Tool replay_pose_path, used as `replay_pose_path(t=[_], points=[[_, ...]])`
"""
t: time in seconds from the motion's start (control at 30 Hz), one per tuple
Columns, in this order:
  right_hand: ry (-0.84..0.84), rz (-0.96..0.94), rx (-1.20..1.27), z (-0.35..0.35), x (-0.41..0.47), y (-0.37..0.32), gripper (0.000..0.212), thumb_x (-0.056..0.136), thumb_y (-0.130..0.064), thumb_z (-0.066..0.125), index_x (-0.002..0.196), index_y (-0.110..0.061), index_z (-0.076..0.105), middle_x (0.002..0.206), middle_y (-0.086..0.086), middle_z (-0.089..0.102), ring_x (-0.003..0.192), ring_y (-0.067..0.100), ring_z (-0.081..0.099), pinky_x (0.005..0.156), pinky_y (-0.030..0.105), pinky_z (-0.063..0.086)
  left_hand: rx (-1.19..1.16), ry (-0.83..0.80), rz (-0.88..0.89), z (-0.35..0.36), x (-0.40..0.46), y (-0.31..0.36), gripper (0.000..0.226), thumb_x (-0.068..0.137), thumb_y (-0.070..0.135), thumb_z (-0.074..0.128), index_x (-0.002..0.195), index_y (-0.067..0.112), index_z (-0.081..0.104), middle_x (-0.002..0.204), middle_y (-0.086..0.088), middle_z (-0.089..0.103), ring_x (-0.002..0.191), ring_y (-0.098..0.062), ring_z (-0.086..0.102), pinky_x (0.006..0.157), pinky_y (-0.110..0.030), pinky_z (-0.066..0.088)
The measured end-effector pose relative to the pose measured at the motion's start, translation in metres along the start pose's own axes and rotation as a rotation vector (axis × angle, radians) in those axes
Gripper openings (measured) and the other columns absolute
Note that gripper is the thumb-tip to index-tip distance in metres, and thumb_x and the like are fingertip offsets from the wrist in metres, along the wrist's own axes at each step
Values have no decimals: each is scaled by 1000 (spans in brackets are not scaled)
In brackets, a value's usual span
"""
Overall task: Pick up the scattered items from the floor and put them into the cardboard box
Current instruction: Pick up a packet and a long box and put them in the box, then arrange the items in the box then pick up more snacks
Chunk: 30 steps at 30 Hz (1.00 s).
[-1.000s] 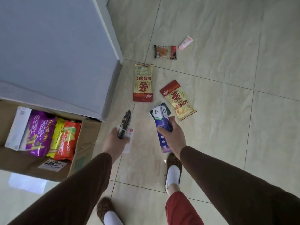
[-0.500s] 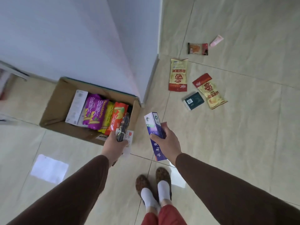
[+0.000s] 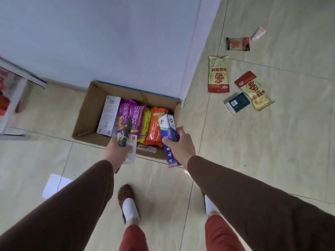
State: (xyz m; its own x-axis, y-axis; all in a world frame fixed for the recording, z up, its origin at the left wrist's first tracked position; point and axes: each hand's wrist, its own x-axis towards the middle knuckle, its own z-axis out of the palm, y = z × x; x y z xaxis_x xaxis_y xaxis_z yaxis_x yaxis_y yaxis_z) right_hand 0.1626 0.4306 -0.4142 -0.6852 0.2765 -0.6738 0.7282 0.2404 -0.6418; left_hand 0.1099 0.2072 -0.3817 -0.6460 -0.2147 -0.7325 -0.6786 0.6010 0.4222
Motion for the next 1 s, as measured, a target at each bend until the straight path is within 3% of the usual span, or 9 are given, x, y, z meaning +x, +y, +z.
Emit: replay_pose_path(t=[0.1,0.23,0.43,0.53,0.6,0.7,0.83,1.0], points=[[60,49,-20,37,-3,-8,63,77,-63,72,126,-35,45,118,-1,57,98,18,69,86,43,61,34,-24,33,-35,27,-14,32,79,17,72,105,14,54,99,-13,65,92,-35,66,83,-53,58],[128,109,2,78,-3,-23,60,82,-54,74,129,-29,46,124,3,54,102,23,67,90,46,59,133,-49,86,-76,56,-19,34,79,19,71,104,11,49,95,-13,63,91,-38,66,81,-49,58],[249,72,129,116,22,-49,63,83,-56,71,135,-31,45,133,0,52,100,16,68,81,39,63,126,-63,183,-99,104,-4,44,87,31,74,116,15,45,102,-7,62,82,-23,63,78,-42,60],[281,68,9,118,30,-55,53,93,-49,58,141,-34,41,154,-1,33,124,24,56,94,41,56,134,-134,158,-100,120,0,77,85,49,73,142,18,33,119,-8,57,99,-27,60,91,-40,54],[273,112,-126,116,31,-51,51,97,-45,49,146,-33,38,163,-1,21,143,27,36,109,45,45,216,-164,145,-97,124,-4,84,86,45,74,150,16,28,132,-12,52,111,-30,57,97,-37,48],[257,137,-157,117,18,-41,59,91,-40,56,147,-30,38,159,-1,27,140,30,39,107,49,47,299,-222,145,-90,115,-11,77,86,36,74,148,13,35,140,-14,52,122,-34,56,102,-42,48],[263,136,-113,116,-10,-29,56,90,-30,58,144,-24,44,149,1,38,129,28,47,105,50,47,380,-331,194,-78,96,-19,63,77,44,69,132,18,52,125,-6,62,107,-26,64,94,-43,55],[280,137,-131,92,-40,-17,44,91,-25,56,134,-23,51,137,3,46,122,29,48,101,45,45,378,-300,308,-57,55,-7,46,89,27,70,130,15,51,117,-4,62,105,-26,62,94,-44,54]])
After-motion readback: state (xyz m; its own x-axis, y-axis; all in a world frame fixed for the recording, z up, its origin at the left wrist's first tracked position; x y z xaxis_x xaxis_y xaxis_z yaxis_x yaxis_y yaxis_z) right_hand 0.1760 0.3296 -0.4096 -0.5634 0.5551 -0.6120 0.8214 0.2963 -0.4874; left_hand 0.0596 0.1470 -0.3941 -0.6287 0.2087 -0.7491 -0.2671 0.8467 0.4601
